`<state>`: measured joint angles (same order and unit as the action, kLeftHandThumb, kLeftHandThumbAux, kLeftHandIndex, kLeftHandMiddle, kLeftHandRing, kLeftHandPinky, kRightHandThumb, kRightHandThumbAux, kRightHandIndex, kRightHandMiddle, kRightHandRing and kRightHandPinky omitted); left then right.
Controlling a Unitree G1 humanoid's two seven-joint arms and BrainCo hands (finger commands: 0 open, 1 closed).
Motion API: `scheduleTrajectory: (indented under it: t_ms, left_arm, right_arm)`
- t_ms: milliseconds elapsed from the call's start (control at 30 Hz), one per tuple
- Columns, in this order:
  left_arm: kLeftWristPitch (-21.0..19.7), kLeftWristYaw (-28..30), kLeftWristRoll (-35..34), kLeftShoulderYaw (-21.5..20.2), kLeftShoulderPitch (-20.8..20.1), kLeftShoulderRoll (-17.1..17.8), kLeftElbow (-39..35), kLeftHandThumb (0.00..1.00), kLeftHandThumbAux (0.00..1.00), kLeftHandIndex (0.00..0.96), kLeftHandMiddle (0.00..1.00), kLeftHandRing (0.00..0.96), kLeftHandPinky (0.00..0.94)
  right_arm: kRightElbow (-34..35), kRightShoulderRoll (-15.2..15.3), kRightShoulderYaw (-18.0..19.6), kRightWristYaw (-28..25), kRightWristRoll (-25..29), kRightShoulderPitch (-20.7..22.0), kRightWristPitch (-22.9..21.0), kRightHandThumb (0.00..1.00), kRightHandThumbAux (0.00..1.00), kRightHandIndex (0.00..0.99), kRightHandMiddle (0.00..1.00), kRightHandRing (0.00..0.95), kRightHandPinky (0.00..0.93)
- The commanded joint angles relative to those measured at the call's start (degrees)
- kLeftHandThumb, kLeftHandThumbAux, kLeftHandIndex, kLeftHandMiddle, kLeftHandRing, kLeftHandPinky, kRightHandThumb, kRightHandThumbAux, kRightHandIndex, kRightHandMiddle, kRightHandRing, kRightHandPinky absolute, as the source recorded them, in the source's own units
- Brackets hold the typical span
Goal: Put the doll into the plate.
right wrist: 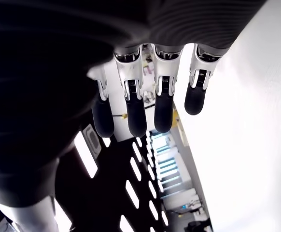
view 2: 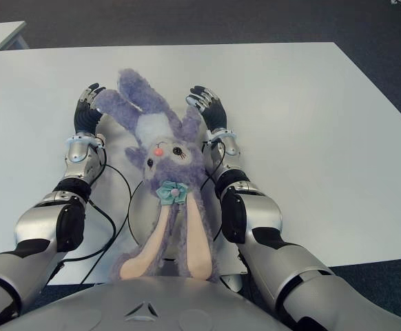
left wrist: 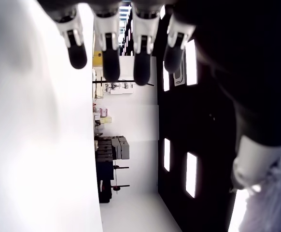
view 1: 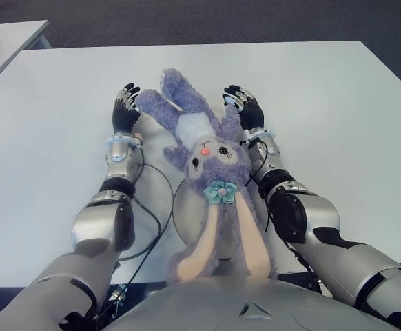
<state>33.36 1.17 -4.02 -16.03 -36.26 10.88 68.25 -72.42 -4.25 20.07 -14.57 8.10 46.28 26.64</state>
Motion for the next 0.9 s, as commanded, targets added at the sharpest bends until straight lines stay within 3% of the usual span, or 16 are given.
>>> scheduleTrajectory:
  t_ms: [33, 900]
  left_arm:
    - [-3.4, -1.1, -0.8, -1.4, 16.7, -2.9, 7.3, 0.000, 0.684, 0.157, 0.176, 0.146, 0.107]
    - [-3.6, -0.6, -1.7, -2.9, 16.8, -3.4, 7.0, 0.000, 0.672, 0.147, 0.172, 0.142, 0.116]
  right_arm:
    - [-5.5, -9.4, 0.9, 2.0, 0.7, -14.2, -3.1, 0.051, 0.799, 0.305, 0.285, 0.240, 0.171]
    - [-5.3, -9.9, 2.1, 0.9, 2.8, -14.1, -3.3, 0.061, 0.807, 0.329, 0.292, 0.243, 0.138]
